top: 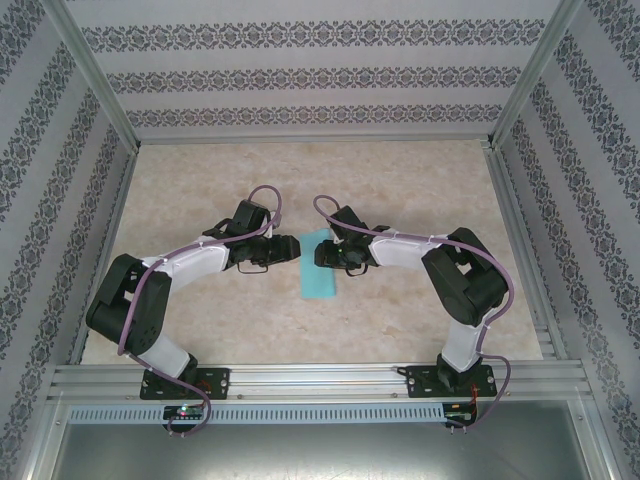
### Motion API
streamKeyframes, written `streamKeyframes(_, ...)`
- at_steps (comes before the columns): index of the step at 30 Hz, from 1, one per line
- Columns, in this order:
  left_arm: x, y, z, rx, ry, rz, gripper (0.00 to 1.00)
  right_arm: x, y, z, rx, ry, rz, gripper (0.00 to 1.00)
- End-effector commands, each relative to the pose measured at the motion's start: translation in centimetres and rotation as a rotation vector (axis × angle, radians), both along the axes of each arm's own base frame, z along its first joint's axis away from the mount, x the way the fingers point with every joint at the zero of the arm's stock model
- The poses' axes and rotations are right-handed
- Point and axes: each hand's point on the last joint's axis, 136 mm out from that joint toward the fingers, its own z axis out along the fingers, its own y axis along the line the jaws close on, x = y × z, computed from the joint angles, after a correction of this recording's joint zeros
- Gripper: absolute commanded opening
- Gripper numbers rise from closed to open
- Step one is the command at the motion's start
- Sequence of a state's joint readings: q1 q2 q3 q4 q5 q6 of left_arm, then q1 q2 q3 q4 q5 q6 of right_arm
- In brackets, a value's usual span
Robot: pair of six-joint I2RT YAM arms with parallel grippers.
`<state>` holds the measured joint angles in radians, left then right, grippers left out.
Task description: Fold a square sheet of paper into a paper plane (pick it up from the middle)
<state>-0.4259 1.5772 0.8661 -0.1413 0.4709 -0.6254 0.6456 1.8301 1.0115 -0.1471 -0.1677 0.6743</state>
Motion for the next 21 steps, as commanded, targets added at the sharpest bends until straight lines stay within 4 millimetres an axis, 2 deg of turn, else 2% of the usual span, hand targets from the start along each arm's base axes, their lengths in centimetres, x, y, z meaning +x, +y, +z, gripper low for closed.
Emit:
streamKeyframes(1,-0.36,-0.57,0.08,-0.012,-0.004,-0.023,0.56,0.09,-0.74,-2.79,-0.044,0.004,-0.014,0.47)
streamKeyframes(21,-0.34,-0.50,0.22,-0.008,-0.005,-0.020,0.55,0.07,-0.76,-2.81,-0.004,0.006,-0.011,0.45)
